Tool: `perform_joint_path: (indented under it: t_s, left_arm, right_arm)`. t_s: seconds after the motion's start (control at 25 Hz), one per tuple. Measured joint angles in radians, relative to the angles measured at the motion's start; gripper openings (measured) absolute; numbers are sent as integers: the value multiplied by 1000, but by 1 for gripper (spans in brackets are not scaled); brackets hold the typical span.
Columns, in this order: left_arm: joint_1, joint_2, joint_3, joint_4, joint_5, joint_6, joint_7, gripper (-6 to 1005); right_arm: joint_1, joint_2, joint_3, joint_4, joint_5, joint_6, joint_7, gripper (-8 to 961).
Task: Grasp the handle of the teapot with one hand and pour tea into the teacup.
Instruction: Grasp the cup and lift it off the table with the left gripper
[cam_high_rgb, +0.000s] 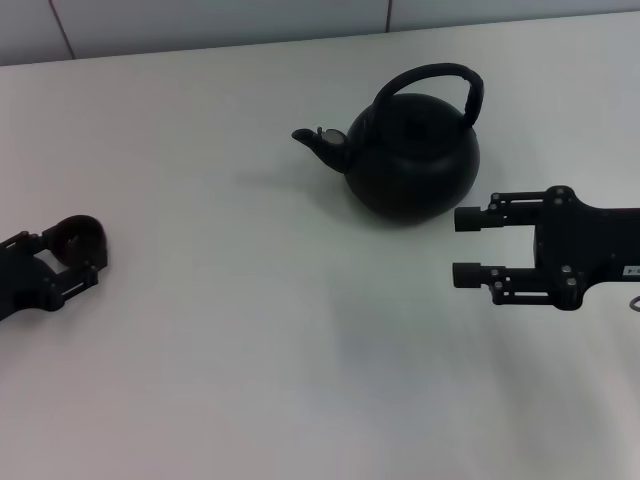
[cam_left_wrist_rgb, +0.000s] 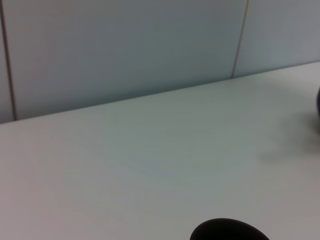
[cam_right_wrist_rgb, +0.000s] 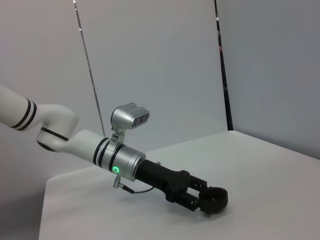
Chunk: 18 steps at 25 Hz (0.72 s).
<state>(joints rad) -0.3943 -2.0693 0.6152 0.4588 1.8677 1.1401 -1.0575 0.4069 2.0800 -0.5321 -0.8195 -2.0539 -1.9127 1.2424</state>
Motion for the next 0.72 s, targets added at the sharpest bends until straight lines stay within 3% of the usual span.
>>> perform_joint_path:
  t_s: [0.28,0.72]
  left_arm:
    - [-38,0,0,1,-3,115,-2,679]
    - [-106,-5,80,-35,-4,119,1,680]
  right_arm:
    - [1,0,-2,4,0,3,0,622]
    - [1,0,-2,5,0,3,0,621]
